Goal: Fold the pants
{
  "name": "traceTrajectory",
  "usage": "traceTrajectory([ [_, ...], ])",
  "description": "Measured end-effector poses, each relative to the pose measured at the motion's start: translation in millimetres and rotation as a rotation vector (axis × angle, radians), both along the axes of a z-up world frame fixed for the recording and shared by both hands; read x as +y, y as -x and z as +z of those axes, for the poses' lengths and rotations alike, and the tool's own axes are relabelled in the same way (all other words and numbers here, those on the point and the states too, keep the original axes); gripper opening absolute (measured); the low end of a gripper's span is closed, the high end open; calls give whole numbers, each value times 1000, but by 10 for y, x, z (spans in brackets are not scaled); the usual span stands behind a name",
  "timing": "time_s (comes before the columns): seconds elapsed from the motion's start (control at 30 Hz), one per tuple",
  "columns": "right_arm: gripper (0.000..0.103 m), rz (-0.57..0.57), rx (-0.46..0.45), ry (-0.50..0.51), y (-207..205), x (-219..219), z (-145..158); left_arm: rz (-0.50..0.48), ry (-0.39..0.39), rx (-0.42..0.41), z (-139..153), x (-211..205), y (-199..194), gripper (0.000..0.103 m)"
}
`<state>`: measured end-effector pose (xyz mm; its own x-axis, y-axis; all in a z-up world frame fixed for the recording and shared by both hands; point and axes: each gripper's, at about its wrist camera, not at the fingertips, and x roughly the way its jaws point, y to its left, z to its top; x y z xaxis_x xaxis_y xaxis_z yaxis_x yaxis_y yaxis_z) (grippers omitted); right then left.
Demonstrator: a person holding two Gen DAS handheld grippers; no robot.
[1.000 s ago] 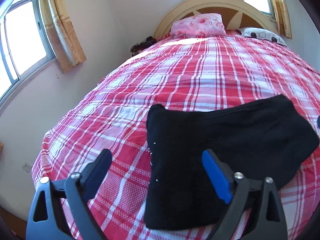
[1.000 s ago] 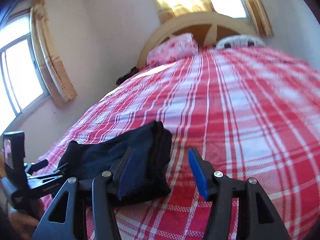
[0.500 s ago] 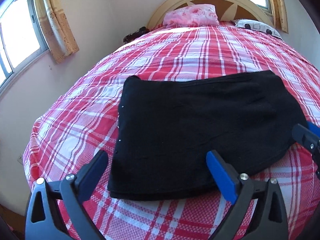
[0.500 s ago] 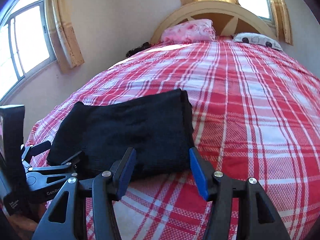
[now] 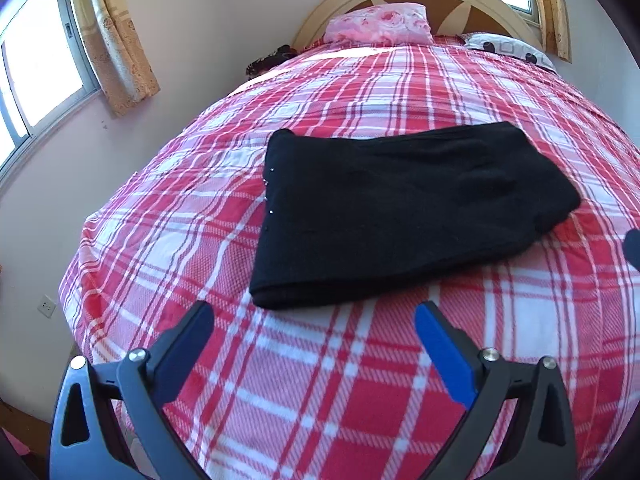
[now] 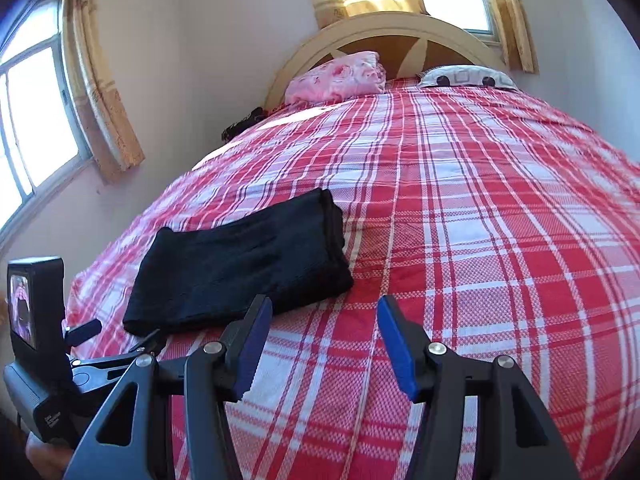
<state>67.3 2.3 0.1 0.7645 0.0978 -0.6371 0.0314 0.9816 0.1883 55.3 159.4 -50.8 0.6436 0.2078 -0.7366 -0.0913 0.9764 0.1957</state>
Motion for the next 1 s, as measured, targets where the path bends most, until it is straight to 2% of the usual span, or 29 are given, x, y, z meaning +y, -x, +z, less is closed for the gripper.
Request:
traceTrajectory([
  [0.07,57,22,26,7,21,62,36,-16,10,-11,69,-32,75,103],
  [0.23,58,39,106,-41,123,78,113,-52,106,-56,317,-52,285,103],
  [0.33,59,28,121,-27,200,105,166,-52,91,-82,413,-79,359,103],
  [0.43,61,47,110,-69,277,133,243,-54,83,-118,515,-96,449,103],
  [0.5,61,72,42,-98,374,152,331,-51,90,-166,603,-84,522,103],
  [0.63,61,58,-176,-50,690,196,570,-45,76,-263,768,-91,657,103],
  [0.7,61,50,-225,-40,777,200,638,-45,68,-285,825,-105,687,103],
  [0.8,61,35,-266,-18,879,210,704,-54,64,-299,876,-138,717,103],
  [1.0,61,37,-276,-14,931,220,744,-63,65,-307,899,-193,747,103],
])
